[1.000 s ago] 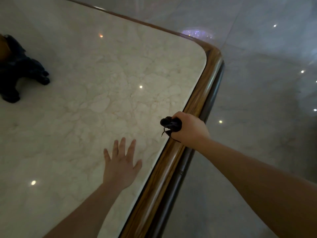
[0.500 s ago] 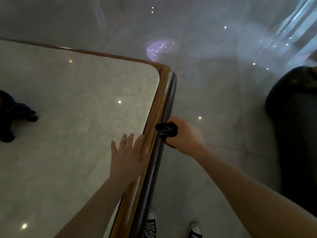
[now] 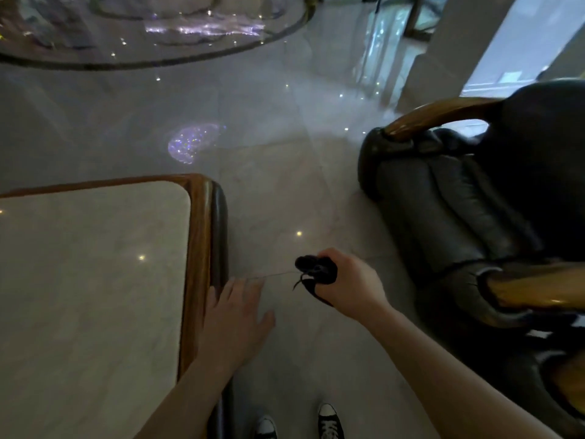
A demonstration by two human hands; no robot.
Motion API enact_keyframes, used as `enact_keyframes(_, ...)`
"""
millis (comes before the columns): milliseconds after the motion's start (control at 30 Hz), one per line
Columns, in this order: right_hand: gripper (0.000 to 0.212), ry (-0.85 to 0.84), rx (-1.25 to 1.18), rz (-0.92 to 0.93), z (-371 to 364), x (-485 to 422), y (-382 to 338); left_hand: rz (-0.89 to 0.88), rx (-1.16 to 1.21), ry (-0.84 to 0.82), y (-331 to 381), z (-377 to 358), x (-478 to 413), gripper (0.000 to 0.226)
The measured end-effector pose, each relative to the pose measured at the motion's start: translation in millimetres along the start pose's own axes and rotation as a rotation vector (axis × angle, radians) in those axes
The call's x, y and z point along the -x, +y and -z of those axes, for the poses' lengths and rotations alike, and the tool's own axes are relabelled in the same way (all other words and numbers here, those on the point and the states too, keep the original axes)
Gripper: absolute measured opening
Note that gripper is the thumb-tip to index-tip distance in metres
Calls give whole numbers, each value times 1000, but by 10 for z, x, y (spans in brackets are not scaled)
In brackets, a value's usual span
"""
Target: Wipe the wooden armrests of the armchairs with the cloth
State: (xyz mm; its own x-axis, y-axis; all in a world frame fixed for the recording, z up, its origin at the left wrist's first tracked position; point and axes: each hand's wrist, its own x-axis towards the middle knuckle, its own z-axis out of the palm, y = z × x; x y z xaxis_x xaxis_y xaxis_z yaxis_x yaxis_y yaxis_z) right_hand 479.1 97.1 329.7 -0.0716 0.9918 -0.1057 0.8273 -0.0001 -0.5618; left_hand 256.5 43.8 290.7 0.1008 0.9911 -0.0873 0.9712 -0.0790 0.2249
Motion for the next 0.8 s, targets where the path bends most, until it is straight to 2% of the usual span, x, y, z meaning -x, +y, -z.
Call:
enact_keyframes(433, 46, 315, -69, -382, 585, 1210, 462, -446, -85, -78, 909, 349, -185, 68)
enact_keyframes(800, 49, 510, -89, -605, 1236, 1965, 1368, -737, -56, -124, 2445, 186, -280, 68)
